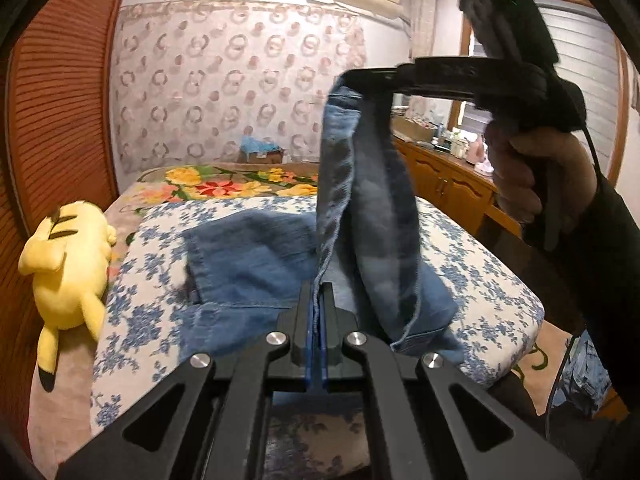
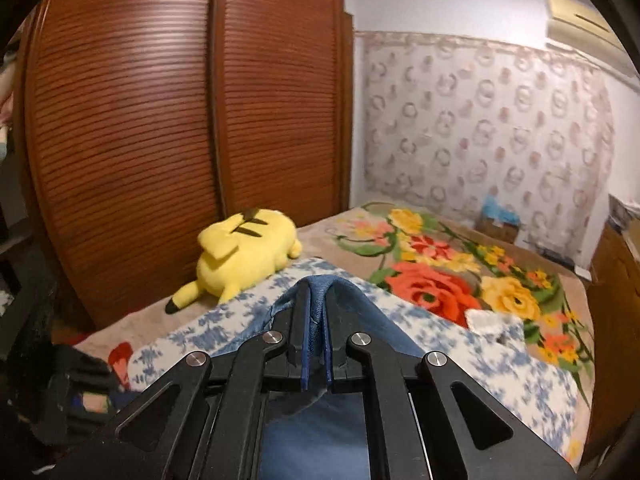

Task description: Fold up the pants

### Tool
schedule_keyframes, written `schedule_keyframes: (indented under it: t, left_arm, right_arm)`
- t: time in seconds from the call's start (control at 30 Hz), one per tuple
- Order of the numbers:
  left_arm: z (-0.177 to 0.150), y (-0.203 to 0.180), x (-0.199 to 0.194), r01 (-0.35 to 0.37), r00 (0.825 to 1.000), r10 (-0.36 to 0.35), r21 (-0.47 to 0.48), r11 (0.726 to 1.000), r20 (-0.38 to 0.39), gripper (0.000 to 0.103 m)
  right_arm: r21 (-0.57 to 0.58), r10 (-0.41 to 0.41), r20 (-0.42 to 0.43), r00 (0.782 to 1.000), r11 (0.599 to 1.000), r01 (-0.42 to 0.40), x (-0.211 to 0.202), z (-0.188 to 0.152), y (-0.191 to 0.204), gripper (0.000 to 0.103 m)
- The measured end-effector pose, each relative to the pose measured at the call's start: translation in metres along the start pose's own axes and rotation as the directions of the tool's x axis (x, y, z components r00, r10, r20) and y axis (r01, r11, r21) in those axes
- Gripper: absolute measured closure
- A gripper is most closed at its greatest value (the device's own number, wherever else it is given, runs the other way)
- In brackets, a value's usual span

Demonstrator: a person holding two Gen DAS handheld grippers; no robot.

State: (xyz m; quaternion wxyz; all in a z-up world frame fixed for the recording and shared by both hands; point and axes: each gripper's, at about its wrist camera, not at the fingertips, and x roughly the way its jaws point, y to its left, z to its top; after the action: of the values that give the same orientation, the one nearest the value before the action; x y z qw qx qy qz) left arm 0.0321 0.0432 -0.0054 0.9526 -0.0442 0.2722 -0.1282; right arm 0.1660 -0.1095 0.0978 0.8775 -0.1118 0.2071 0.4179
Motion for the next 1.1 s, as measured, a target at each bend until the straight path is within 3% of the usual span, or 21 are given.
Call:
schedule_keyframes:
  t: [0.17, 0.33, 0.53, 0.6, 0.77, 0.83, 1.0, 1.1]
  left_arm:
    - [-0.011, 0.027, 0.003, -0.029, 0.999, 0.028, -0.048, 0.998, -0.022, 0.103]
    - [-0.024, 0.046, 0.012, -0.057, 0.997, 0.052, -0.085, 0.995, -0.064, 0.103]
    - [-0.029, 0.055, 0.010, -0.054, 0.996, 0.048, -0.086, 0.995, -0.078, 0.098]
    - [-0.028, 0.055, 0.009, -0.068, 0.995, 0.062, -0.076, 0.995, -0.080, 0.095]
    - [-0.025, 0.060, 0.005, -0.116, 0.990, 0.110, -0.074, 0.990, -0.087, 0.084]
    - [-0.023, 0.061, 0.003, -0.127, 0.989, 0.121, -0.075, 0.989, -0.086, 0.071]
    - [-0.019, 0.061, 0.005, -0.131, 0.988, 0.125, -0.066, 0.989, -0.091, 0.061]
    - [-0.019, 0.057, 0.009, -0.138, 0.986, 0.132, -0.060, 0.989, -0.098, 0.060]
  right_arm:
    - [-0.040, 0.012, -0.074, 0.997, 0.999, -0.015, 0.063, 0.010, 0.024, 0.100]
    - [-0.039, 0.011, -0.144, 0.990, 0.999, -0.017, 0.113, -0.002, 0.035, 0.100]
    - [-0.035, -0.004, -0.199, 0.980, 0.999, -0.003, 0.144, -0.017, 0.042, 0.100]
    - [-0.040, -0.019, -0.211, 0.977, 0.999, 0.011, 0.148, -0.020, 0.045, 0.099]
    - [-0.040, -0.025, -0.173, 0.985, 0.999, 0.019, 0.133, -0.019, 0.045, 0.070]
    - [-0.038, -0.028, -0.159, 0.987, 0.999, 0.022, 0.124, -0.019, 0.044, 0.065]
    - [-0.038, -0.023, -0.134, 0.991, 0.999, 0.018, 0.091, -0.030, 0.039, 0.065]
    - [-0.018, -0.029, -0.127, 0.991, 0.999, 0.027, 0.067, -0.046, 0.031, 0.065]
